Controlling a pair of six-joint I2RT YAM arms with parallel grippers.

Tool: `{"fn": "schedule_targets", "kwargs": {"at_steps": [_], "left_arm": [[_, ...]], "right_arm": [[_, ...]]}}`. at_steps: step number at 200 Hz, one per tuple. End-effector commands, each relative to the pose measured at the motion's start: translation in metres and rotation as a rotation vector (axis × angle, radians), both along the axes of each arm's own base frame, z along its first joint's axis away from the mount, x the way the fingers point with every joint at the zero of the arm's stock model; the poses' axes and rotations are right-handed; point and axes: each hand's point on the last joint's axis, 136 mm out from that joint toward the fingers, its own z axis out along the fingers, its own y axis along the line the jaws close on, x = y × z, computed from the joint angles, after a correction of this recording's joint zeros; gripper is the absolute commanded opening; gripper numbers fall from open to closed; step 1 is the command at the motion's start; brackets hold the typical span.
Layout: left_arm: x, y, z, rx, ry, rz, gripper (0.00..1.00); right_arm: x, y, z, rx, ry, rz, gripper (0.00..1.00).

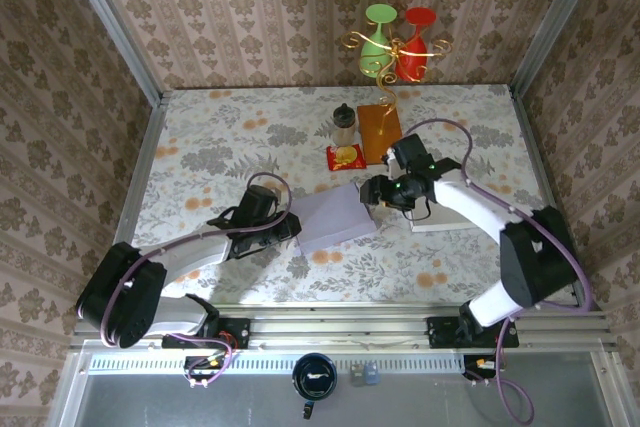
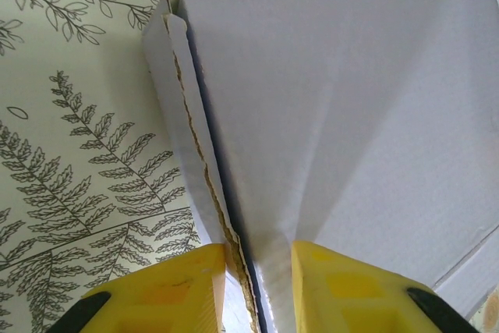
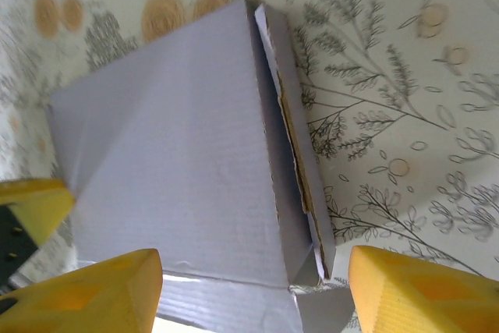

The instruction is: Fold the paper box

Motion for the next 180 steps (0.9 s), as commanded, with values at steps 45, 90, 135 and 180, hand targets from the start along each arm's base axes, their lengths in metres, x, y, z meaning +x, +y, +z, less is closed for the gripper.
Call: {"fn": "schedule_targets", "kwargs": {"at_steps": [45, 90, 135, 180], "left_arm": [[0.002, 0.007, -0.008, 0.054, 0.019, -0.013, 0.28], [0.003, 0.008, -0.009, 0.061, 0.021, -0.024, 0.28], [0.005, 0.007, -0.012, 0.058, 0.021, -0.031, 0.28], [0.007, 0.002, -0.013, 0.039, 0.013, -0.047, 0.26]], "right_arm": [[0.001, 0.016, -0.036, 0.003, 0.09, 0.175, 0.6], [0.003, 0.017, -0.049, -0.007, 0.115, 0.191, 0.55], [0.005, 0.019, -0.052, 0.004, 0.109, 0.192, 0.44], [-0.001, 0.02, -0.056, 0.001, 0.127, 0.192, 0.35]]}}
